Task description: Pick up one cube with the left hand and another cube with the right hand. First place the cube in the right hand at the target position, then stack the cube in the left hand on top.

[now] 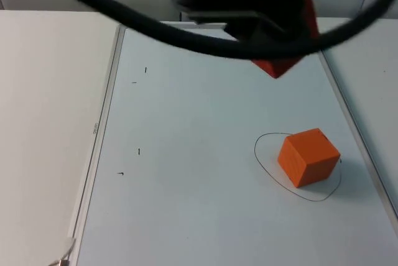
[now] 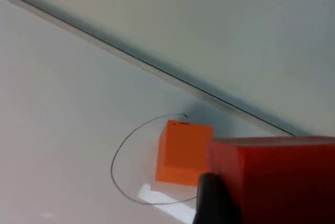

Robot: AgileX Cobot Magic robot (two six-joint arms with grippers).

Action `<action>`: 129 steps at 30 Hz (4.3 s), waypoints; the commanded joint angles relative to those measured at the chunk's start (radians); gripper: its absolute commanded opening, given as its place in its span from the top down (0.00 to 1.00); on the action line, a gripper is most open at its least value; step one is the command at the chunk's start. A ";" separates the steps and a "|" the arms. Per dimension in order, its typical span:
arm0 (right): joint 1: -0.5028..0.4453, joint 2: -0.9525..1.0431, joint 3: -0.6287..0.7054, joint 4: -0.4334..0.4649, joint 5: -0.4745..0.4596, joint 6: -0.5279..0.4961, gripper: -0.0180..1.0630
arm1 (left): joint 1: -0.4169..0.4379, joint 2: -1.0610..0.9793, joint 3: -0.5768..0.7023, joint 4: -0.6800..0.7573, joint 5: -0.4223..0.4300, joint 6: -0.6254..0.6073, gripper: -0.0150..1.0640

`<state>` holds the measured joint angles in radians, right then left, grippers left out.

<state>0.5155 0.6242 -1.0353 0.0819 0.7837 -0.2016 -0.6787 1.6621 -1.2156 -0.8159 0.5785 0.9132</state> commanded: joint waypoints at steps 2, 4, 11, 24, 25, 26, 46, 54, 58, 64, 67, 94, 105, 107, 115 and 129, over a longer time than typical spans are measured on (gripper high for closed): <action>0.005 -0.003 -0.004 0.002 0.007 -0.007 0.25 | -0.053 0.129 -0.132 0.102 0.055 -0.101 0.99; 0.005 -0.003 -0.004 0.002 0.013 -0.007 0.25 | -0.074 0.210 -0.204 0.159 0.081 -0.144 0.99; 0.005 -0.003 -0.004 0.002 0.023 -0.005 0.25 | -0.127 0.356 -0.360 0.319 0.124 -0.293 0.99; 0.005 -0.003 -0.004 0.002 0.023 -0.005 0.25 | -0.176 0.543 -0.619 0.562 0.283 -0.457 0.99; 0.005 -0.003 -0.002 0.002 0.026 -0.005 0.25 | -0.180 0.557 -0.636 0.594 0.286 -0.477 0.99; 0.005 -0.001 -0.003 0.002 0.026 -0.003 0.25 | -0.186 0.566 -0.644 0.615 0.286 -0.489 0.99; 0.005 0.010 0.125 0.002 -0.078 0.011 0.25 | -0.188 0.605 -0.659 0.652 0.267 -0.514 0.99; 0.005 0.010 0.125 0.002 -0.105 0.011 0.25 | -0.188 0.616 -0.659 0.643 0.259 -0.535 0.99; 0.005 0.010 0.125 0.002 -0.105 0.011 0.25 | -0.188 0.631 -0.659 0.639 0.264 -0.535 0.99; 0.005 0.010 0.125 0.002 -0.110 0.011 0.25 | -0.188 0.633 -0.659 0.632 0.265 -0.540 0.99; 0.005 0.010 0.125 0.002 -0.110 0.011 0.25 | -0.188 0.633 -0.659 0.630 0.264 -0.540 0.99; 0.005 0.010 0.125 0.002 -0.109 0.007 0.25 | -0.188 0.633 -0.659 0.630 0.246 -0.550 0.47; 0.005 0.010 0.125 0.000 -0.109 0.007 0.25 | -0.188 0.633 -0.659 0.634 0.290 -0.548 0.38; 0.005 0.010 0.125 0.000 -0.109 0.007 0.25 | -0.188 0.627 -0.662 0.634 0.304 -0.548 0.38; 0.005 0.010 0.125 0.000 -0.109 0.007 0.25 | -0.188 0.627 -0.828 0.643 0.514 -0.549 0.38; 0.005 -0.006 0.123 0.001 -0.140 0.007 0.25 | -0.188 0.415 -1.120 0.693 0.643 -0.577 0.38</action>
<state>0.5155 0.6269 -0.9134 0.0819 0.6614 -0.1934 -0.8597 2.1067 -2.3274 -0.1314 1.2112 0.3404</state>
